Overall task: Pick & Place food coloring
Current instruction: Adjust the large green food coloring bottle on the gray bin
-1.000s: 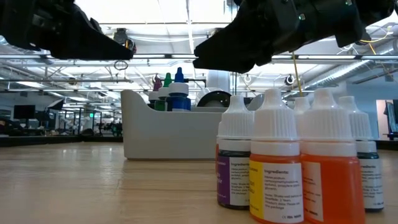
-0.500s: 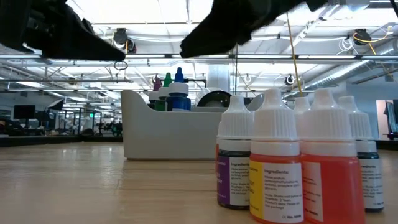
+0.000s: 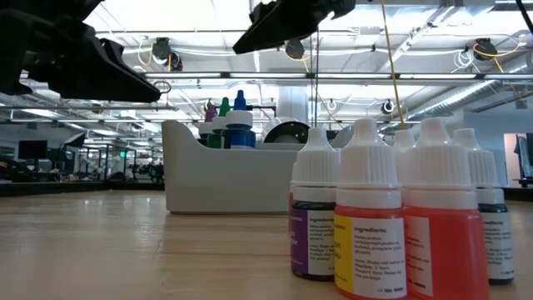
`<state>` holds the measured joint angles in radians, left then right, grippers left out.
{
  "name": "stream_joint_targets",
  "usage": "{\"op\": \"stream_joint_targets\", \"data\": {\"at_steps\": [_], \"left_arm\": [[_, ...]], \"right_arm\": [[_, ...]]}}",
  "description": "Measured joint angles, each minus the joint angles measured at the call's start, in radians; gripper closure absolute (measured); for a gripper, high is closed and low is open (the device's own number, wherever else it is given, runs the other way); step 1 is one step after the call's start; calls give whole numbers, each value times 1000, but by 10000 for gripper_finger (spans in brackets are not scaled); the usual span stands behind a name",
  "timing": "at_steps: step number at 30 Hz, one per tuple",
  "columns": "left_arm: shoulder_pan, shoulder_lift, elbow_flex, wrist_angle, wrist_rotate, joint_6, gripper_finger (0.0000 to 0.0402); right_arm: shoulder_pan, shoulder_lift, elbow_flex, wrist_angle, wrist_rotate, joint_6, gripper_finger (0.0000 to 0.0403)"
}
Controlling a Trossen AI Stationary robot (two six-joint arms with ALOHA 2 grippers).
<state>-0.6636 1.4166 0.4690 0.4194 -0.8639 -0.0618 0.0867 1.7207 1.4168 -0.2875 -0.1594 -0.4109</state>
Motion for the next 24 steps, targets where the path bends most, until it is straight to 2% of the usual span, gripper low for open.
{"op": "stream_joint_targets", "data": {"at_steps": [5,10,19,24], "left_arm": [[0,0,0,-7,0,12,332],[0,0,0,-21,1,11,332],[3,0,0,-27,1,11,332],[3,0,0,-26,4,3,332]], "right_arm": [[-14,43,18,-7,-85,-135,255],[-6,66,19,-24,-69,-338,255],[-14,64,-3,50,-55,-442,255],[-40,64,-47,138,-56,-437,255]]}}
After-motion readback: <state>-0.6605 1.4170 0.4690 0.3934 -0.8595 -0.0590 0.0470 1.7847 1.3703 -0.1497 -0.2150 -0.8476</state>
